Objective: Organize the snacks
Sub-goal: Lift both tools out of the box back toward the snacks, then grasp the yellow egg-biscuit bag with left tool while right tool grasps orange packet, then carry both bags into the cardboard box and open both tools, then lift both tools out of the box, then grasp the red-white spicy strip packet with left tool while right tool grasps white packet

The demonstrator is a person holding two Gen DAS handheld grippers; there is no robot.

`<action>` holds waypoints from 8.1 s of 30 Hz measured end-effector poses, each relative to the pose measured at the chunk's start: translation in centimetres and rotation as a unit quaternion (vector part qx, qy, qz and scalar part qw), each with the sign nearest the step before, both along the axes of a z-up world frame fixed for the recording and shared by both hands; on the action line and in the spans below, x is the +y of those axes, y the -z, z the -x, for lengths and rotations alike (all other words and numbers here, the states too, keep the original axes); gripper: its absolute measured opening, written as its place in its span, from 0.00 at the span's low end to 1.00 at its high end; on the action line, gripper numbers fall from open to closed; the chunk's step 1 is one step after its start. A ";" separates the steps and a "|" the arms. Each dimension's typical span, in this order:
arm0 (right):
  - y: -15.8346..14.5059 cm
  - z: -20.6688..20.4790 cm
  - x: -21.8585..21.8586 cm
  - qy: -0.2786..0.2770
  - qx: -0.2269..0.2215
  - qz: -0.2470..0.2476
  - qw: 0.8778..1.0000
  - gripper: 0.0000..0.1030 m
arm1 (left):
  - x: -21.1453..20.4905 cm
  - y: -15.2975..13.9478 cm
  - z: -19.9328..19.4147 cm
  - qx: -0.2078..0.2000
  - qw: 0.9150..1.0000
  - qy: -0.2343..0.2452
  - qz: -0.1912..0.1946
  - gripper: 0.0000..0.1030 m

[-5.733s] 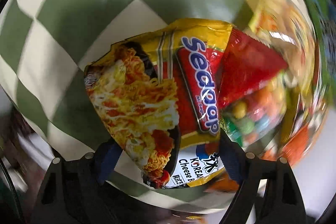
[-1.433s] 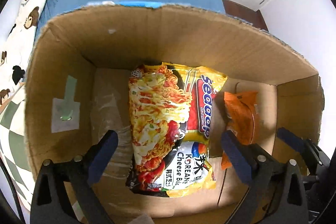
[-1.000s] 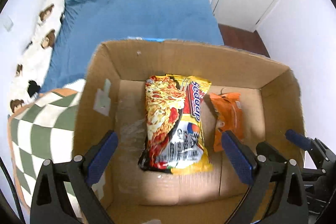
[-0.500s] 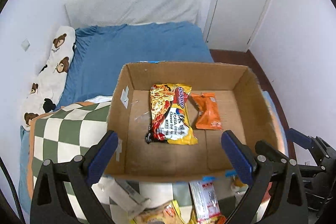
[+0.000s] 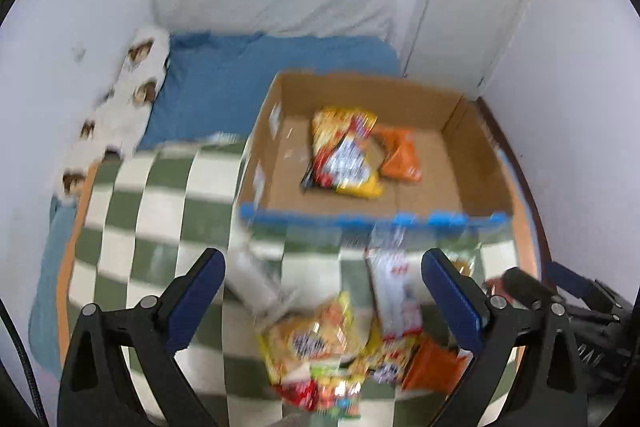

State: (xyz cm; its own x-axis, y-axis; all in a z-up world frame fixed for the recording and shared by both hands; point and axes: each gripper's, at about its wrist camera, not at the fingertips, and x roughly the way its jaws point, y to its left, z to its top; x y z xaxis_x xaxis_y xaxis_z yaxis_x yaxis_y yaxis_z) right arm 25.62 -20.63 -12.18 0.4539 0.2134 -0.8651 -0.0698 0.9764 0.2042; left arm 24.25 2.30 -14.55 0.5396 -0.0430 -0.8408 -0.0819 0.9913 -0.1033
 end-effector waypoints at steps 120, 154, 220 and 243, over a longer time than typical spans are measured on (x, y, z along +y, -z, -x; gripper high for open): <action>2.6 -20.6 -0.4 -0.008 0.093 0.023 0.995 0.47 | 0.8 5.0 -22.5 0.149 0.987 0.056 0.008 0.45; 10.3 -25.3 1.2 -0.006 0.137 0.065 0.988 0.89 | 1.2 9.8 -23.5 0.140 0.989 0.037 0.013 0.88; 18.0 -0.1 -7.9 0.042 0.174 0.049 0.983 0.55 | -12.2 20.0 -6.9 0.228 0.968 0.105 0.013 0.52; 21.4 8.4 -4.9 0.034 0.233 0.035 0.971 0.58 | -4.5 23.4 4.0 0.264 0.961 0.057 0.062 0.55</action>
State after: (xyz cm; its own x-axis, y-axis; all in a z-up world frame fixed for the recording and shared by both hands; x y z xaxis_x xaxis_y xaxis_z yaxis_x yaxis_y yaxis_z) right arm 17.20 -25.57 -33.55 0.0204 0.1296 -0.9914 0.0802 0.9882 0.1308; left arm 20.22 -2.23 -37.92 0.0253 -0.1936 -0.9807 -0.0466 0.9798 -0.1947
